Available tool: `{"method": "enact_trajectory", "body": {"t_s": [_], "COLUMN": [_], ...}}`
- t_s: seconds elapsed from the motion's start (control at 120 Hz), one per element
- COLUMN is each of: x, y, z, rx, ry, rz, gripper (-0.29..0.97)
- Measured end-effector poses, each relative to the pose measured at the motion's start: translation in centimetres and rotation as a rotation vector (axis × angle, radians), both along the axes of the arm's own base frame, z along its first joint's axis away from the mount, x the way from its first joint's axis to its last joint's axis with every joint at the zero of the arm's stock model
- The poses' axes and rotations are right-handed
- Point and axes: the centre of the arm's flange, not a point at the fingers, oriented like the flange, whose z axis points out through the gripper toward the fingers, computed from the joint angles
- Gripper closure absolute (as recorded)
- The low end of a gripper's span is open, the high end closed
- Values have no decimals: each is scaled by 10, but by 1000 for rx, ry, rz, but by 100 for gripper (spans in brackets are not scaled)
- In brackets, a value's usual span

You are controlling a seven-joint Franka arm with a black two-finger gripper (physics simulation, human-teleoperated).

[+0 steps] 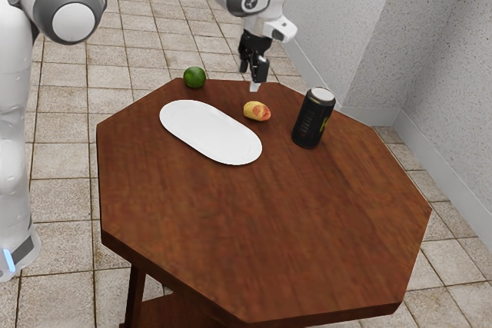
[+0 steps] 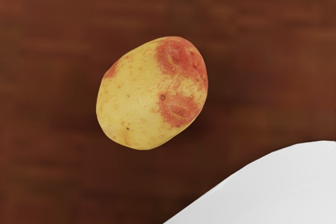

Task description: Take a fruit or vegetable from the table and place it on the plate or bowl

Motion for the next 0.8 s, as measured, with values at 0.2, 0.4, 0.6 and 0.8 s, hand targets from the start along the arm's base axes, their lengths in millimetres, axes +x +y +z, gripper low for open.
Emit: {"method": "enact_trajectory", "body": {"t_s": [0.2,0.4,0.6,0.8], "x": [6,0,3,1], "y": [-12,-3,2,21], "z": [-16,-25,-28,-37], "rx": [9,15,23,23], "ry": [-17,-23,-32,-26], "rz": [-87,-116,-140,-130], "gripper": [0,0,0,0]}}
